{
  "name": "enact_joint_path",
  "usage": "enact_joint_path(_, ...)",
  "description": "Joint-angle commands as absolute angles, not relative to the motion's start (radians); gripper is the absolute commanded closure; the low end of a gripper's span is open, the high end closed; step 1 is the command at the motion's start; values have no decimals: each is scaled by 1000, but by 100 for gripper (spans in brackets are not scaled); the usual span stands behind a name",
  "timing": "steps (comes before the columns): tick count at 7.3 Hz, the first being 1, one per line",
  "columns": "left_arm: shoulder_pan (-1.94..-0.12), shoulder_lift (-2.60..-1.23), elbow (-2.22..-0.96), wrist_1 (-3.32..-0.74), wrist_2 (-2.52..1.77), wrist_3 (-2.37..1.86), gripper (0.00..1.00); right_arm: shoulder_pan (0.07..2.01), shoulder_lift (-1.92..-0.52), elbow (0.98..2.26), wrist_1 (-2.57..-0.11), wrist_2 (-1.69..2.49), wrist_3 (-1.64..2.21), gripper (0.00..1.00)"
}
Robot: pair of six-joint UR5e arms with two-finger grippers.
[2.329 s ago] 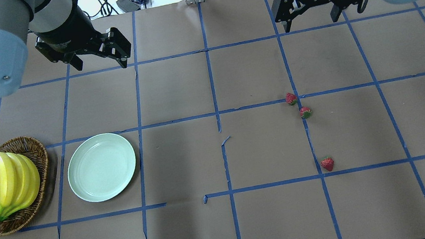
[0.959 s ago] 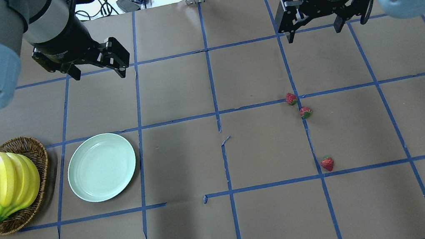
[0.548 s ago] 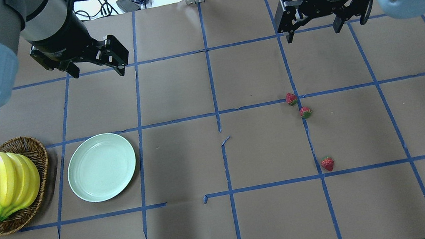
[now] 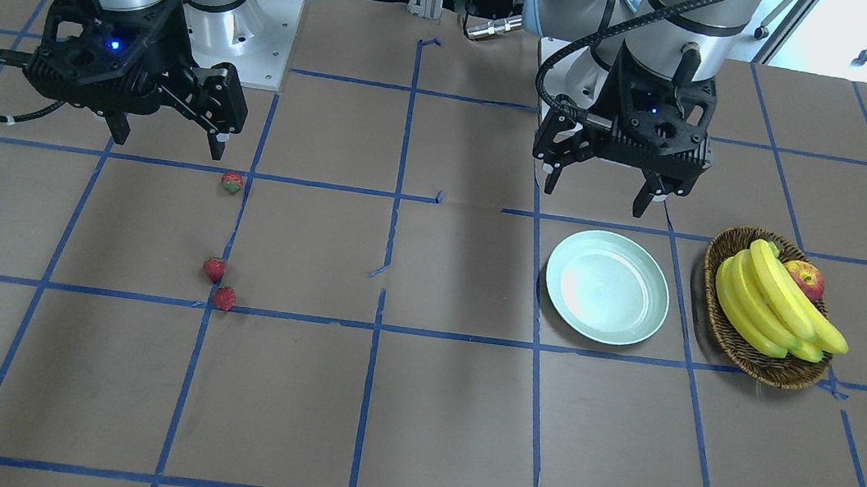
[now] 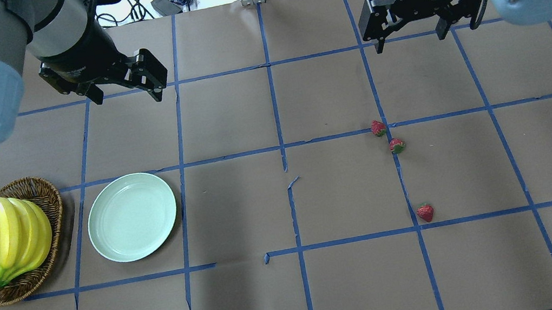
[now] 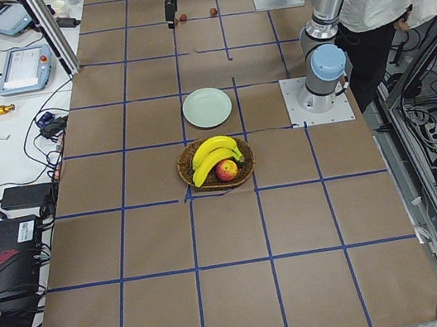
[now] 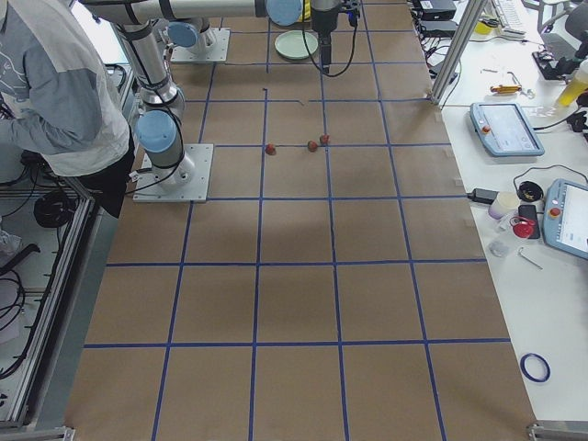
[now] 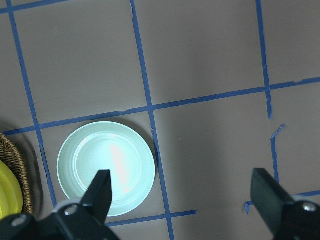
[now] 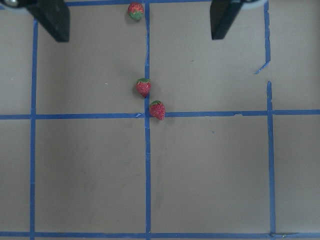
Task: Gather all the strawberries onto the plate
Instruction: 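Lower the right gripper onto the strawberry nearest the robot and grasp it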
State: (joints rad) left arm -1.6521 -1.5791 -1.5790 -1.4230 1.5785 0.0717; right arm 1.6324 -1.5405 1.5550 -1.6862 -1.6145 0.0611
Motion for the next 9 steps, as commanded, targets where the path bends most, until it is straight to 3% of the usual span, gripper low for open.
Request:
enact_joint_path(1, -1652, -1575, -1578, -1424, 1580, 71, 0, 1638, -1534, 1621, -1700, -1605, 67, 0)
enact_joint_path(5, -1651, -1591, -1586, -1422, 1582, 74, 0, 1635, -1466, 1848, -1897, -1649, 43, 0)
enact_joint_path(8, -1651, -1594, -1589, -1422, 1582, 74, 0, 1631, -1525, 2220, -2275, -1660, -53, 0)
enact_joint_path(9, -1651, -1601, -1589, -1420, 1582, 74, 0, 1629, -1525, 2286, -2292, -1661, -54, 0)
